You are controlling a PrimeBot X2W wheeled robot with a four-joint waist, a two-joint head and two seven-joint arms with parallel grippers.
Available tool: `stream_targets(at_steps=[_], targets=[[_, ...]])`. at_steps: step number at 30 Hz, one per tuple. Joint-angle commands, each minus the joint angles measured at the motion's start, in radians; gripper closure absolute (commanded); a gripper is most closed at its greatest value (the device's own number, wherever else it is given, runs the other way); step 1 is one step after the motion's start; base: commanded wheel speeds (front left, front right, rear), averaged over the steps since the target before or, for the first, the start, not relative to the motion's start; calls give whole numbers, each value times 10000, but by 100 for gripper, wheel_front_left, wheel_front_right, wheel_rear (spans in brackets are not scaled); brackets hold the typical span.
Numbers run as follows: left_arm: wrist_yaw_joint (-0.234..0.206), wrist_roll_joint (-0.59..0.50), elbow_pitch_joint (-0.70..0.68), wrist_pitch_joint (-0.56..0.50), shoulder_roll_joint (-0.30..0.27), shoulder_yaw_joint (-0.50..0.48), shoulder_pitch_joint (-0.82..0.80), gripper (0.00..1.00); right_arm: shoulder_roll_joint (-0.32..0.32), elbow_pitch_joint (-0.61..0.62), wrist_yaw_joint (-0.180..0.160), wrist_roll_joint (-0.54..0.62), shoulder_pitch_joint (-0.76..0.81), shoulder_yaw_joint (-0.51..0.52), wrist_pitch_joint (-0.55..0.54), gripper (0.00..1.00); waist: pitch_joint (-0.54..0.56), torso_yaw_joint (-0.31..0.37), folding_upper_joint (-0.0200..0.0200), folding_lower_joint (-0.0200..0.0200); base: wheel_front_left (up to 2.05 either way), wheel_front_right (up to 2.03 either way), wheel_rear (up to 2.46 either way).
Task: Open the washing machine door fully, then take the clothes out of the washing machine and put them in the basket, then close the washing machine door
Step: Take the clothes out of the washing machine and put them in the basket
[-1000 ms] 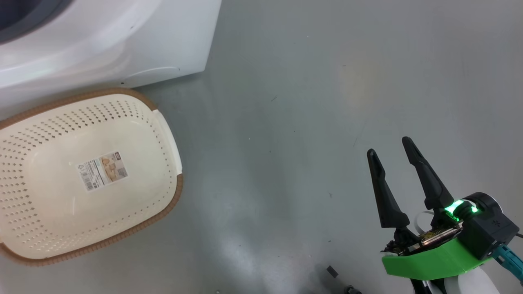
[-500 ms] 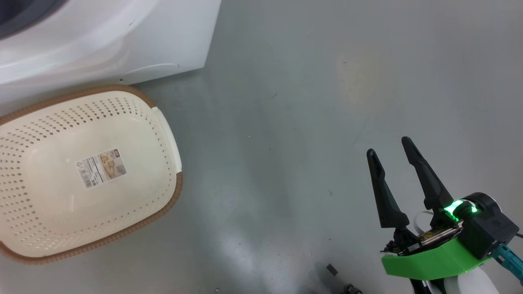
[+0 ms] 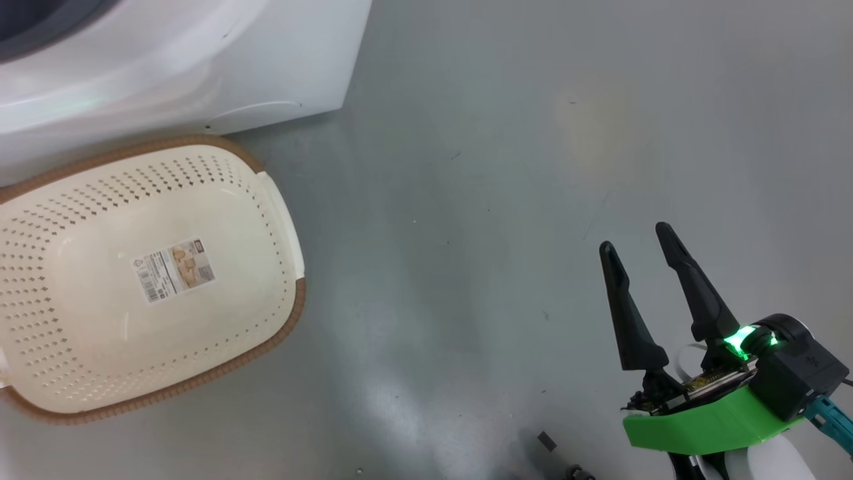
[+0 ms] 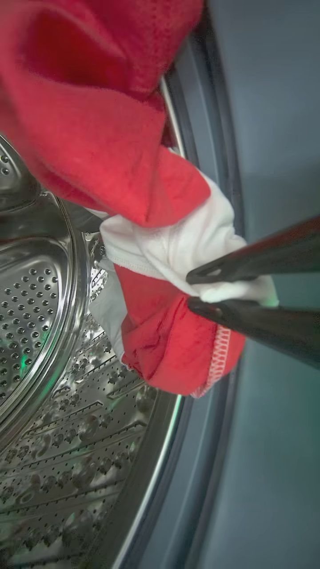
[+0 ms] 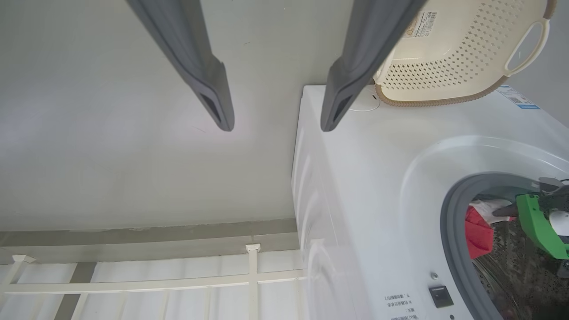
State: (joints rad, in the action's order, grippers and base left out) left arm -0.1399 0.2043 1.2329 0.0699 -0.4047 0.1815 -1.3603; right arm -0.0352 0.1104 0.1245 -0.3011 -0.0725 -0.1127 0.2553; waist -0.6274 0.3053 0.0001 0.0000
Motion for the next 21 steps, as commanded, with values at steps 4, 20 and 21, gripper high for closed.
stream_targets(at_steps=[4, 20, 21], targets=[[113, 74, -475, 611, -451, -61, -60, 100, -150, 173, 62, -64, -219, -203, 64, 0, 43, -81, -1, 0, 0, 0, 0], [260, 549, -2480, 1843, -414, -235, 1383, 100, -150, 127, 62, -179, -303, -134, 65, 0, 324, -391, -1, 0, 0, 0, 0], [251, 598, -2702, 1856, -397, -267, 1551, 100, -150, 125, 62, -185, -306, -119, 65, 0, 352, -413, -1, 0, 0, 0, 0]])
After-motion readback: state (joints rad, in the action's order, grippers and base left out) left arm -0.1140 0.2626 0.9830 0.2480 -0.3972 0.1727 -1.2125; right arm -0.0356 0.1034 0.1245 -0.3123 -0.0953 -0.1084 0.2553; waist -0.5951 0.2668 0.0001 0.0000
